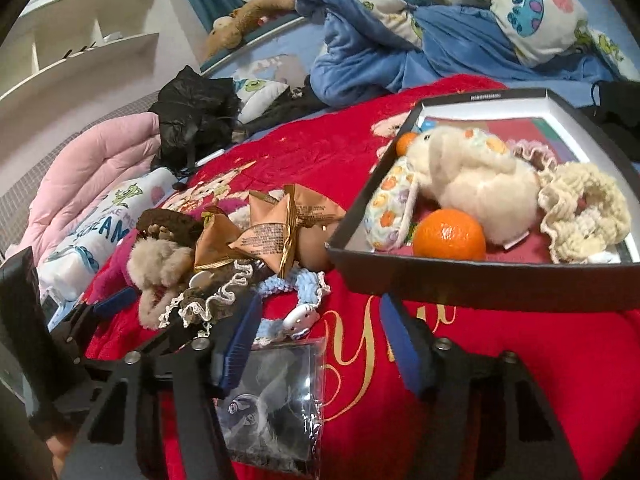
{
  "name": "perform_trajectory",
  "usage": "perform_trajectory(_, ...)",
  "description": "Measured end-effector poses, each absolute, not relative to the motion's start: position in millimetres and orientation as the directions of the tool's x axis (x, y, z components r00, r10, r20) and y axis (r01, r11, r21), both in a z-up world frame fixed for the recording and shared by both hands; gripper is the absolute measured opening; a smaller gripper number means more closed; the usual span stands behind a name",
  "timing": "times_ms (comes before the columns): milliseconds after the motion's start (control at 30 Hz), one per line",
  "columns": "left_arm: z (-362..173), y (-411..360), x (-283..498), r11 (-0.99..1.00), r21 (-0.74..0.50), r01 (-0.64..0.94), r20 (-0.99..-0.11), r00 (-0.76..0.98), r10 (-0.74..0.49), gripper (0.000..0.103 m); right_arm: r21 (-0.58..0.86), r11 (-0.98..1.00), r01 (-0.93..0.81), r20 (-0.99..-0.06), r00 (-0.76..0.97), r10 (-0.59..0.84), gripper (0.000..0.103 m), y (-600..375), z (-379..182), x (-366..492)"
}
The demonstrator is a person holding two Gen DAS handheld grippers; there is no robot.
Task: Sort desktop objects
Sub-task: 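Withdraw both tools from the box back toward the pile of items, then grasp the black-and-white lace scrunchie with the left tool while the right tool grasps the white figurine keychain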
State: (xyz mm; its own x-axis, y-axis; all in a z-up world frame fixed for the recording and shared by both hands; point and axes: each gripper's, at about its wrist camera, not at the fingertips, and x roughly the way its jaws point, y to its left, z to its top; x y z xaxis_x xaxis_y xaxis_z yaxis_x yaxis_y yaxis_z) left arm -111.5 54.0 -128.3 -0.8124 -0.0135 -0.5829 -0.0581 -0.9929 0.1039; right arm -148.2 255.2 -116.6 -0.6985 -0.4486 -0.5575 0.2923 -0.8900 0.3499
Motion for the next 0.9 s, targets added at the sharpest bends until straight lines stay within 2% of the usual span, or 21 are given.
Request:
perform_trajectory(33,-129,55,-112,-0.992,0.106,-0.066,-0.587,-0.809,-0.009,0.103,0.352,-0.887,0.299,-0.558,-0.694,-0.455,0.052,254,-117,-149)
perform_trajectory(200,-133,59,-117,-0.989,0.121,-0.08,-0.606,-0.796,-0.01,0.103,0.361,-0.868,0.34,-0.573,-0.653,-0.495,0.039,243,-120,-154)
perform_trajectory(367,-133,59,-118,-0.99,0.11,-0.09,-0.612,-0.791,0.004,0.099,0.359,-0.864,0.352,-0.595,-0.627,-0.503,0.032,234,-125,-158)
perform_trajectory(567,-132,60,-116,-0.989,0.129,-0.068,-0.594,-0.805,-0.022,0.075,0.38,-0.854,0.355,-0.591,-0.617,-0.519,0.029,235,-127,-159)
perform_trajectory(600,-131,59,-115,-0.989,0.133,-0.059,-0.589,-0.808,-0.031,0.066,0.38,-0.854,0.355,-0.592,-0.616,-0.52,0.029,235,-126,-159)
perform_trajectory(633,-131,59,-114,-0.989,0.13,-0.063,-0.585,-0.81,-0.026,0.046,0.387,-0.849,0.359,-0.587,-0.615,-0.527,0.027,236,-127,-159)
perform_trajectory(700,-136,61,-120,-0.986,0.089,-0.138,-0.63,-0.775,0.052,0.017,0.4,-0.85,0.343,-0.587,-0.616,-0.525,0.019,239,-128,-159)
perform_trajectory(767,-138,63,-123,-0.985,0.092,-0.149,-0.641,-0.766,0.056,0.013,0.421,-0.843,0.335,-0.581,-0.614,-0.534,0.019,243,-130,-161)
perform_trajectory(900,-136,53,-120,-0.987,0.017,-0.163,-0.628,-0.769,0.116,0.012,0.401,-0.846,0.352,-0.565,-0.631,-0.531,0.019,240,-127,-154)
